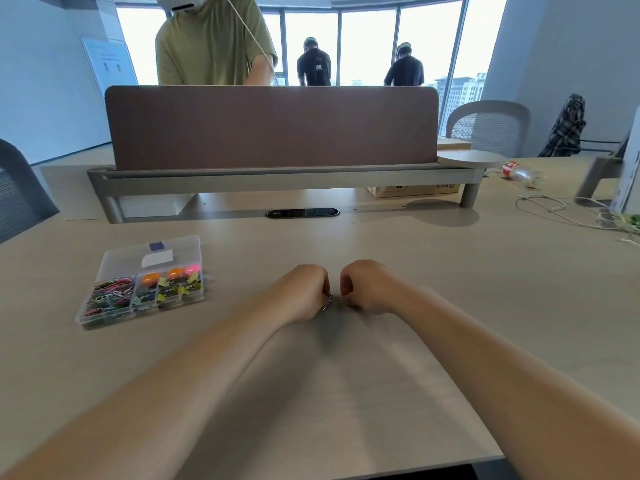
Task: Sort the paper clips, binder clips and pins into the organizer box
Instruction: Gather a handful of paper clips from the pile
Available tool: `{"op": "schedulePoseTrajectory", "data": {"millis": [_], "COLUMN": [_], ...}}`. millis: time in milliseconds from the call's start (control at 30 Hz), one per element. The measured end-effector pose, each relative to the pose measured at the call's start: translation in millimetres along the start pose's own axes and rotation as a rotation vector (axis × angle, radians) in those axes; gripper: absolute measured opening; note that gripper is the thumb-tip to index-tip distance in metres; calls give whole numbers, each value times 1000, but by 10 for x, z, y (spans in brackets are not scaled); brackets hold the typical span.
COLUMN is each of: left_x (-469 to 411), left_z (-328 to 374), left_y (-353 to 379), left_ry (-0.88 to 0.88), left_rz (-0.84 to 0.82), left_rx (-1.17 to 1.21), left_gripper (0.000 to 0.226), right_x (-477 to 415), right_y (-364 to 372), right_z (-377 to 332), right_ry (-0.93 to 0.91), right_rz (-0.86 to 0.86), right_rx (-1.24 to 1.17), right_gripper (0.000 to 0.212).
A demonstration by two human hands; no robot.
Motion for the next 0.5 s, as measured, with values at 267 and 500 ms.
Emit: {"op": "schedulePoseTrajectory", "data": {"millis": [267,500], "left_x": [-58,-17], "left_z": [64,55], "left_y": [107,103], "left_ry": [-7,3], "left_rz": [-95,-104], "left_rx": [-157,-217], "left_gripper": [18,19], "right_x": [-19,-61], "right_y": [41,92], "right_z": [43,38], "right_ry": [36,49], "right_rz": [-14,-53], "right_rx": [9,0], "right_gripper": [13,14]}}
Point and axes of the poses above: each hand's wrist, its own x-axis away from the middle knuckle, its own y-axis out of the palm, z = x × y, the point moved 8 cm from there along -x, towards the middle knuckle, and after that the axes turned 6 degrees about -x, right-handed, at the moved point
